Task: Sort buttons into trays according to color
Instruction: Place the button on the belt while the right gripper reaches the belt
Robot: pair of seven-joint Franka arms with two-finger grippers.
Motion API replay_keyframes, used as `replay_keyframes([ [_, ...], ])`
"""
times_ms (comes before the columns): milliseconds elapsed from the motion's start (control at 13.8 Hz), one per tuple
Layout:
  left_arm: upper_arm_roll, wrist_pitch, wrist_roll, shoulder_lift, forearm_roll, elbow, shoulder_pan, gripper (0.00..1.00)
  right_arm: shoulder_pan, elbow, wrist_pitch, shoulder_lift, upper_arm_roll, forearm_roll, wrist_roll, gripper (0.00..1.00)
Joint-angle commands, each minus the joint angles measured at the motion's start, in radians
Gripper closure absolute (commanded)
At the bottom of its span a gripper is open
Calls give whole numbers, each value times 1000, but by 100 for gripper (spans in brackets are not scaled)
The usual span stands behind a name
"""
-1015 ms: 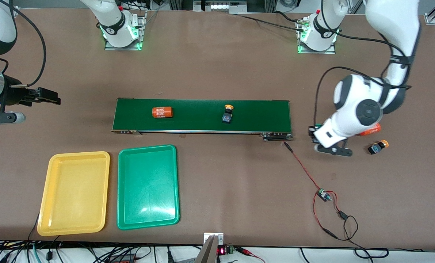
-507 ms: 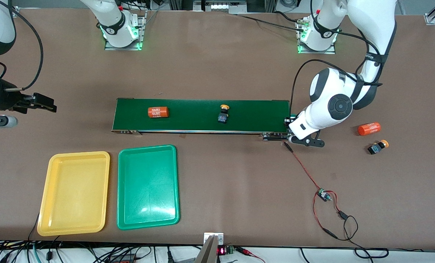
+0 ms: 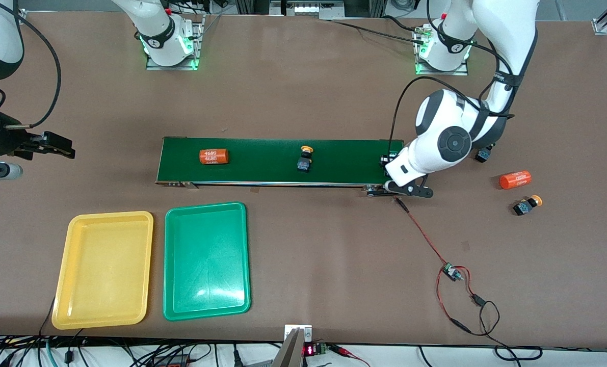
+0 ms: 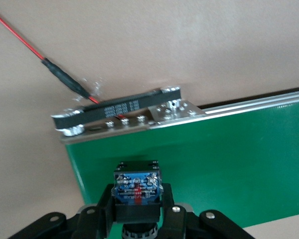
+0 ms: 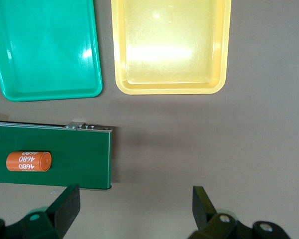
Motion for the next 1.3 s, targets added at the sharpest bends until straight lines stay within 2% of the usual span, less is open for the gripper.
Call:
replay_keyframes([
  [0, 2, 1, -9, -17, -23, -30, -24, 100, -2, -12, -7, -6, 11, -1, 13, 0],
  [145, 2, 2, 0, -17, -21, -32, -24, 100, 1, -12, -6, 5, 16, 14, 13, 0],
  [290, 3, 22, 4, -11, -17, -33, -24, 100, 4, -52, 6, -13, 18, 71, 11, 0],
  [435, 2, 25, 4, -5, -15, -40, -26, 97, 33, -159, 83, -91, 19, 74, 13, 0],
  [580, 2, 28, 6, 3, -7, -37, -26, 88, 61, -260, 181, -137, 21, 74, 19, 0],
  [652, 3, 36, 6, 10, -7, -33, -26, 57, 82, -300, 233, -147, 24, 77, 51, 0],
  [725, 3, 46, 6, 12, -9, -33, -26, 15, 110, -342, 281, -159, 24, 104, 95, 0],
  [797, 3, 45, 11, 7, -9, -30, -26, 0, 146, -377, 327, -168, 24, 131, 144, 0],
  [1015, 5, 40, 8, -17, -20, -3, -20, 0, 268, -451, 378, -180, 28, 132, 244, 0],
  [1232, 11, 37, 4, -78, -21, 19, 5, 0, 366, -451, 382, -154, 34, 125, 327, 0],
])
